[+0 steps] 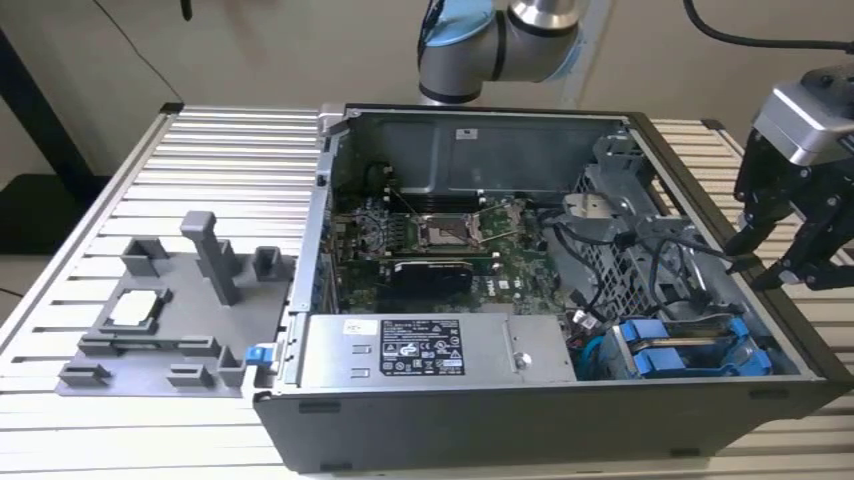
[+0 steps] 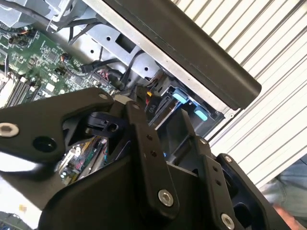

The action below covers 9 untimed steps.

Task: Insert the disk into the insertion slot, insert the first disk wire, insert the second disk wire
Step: 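Insert the first disk wire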

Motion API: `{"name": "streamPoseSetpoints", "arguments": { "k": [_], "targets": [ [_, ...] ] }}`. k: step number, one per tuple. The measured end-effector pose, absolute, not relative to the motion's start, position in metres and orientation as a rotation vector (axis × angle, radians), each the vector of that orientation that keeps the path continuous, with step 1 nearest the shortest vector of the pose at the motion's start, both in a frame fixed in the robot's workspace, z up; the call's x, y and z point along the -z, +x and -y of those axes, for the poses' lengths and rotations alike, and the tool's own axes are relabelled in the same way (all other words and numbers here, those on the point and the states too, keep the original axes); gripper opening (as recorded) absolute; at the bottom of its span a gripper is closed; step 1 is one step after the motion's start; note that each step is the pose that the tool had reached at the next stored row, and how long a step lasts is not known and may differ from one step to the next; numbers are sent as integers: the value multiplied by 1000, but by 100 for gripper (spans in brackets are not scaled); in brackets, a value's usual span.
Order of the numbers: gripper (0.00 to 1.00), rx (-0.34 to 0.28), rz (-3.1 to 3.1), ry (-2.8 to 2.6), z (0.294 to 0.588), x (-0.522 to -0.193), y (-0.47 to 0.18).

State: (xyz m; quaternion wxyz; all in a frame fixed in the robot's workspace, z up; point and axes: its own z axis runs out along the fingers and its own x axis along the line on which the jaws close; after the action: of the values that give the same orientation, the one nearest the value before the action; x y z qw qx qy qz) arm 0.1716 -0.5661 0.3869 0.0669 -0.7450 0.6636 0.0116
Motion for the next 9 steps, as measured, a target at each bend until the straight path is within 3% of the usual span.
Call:
{"name": "streamPoseSetpoints", "arguments": {
  "k": [1, 2, 9],
  "targets": [
    [44, -35, -2000, -2246, 566, -387, 172],
    [37, -35, -2000, -2246, 566, -387, 172],
    [35, -35, -2000, -2246, 566, -387, 172]
  ]
}}
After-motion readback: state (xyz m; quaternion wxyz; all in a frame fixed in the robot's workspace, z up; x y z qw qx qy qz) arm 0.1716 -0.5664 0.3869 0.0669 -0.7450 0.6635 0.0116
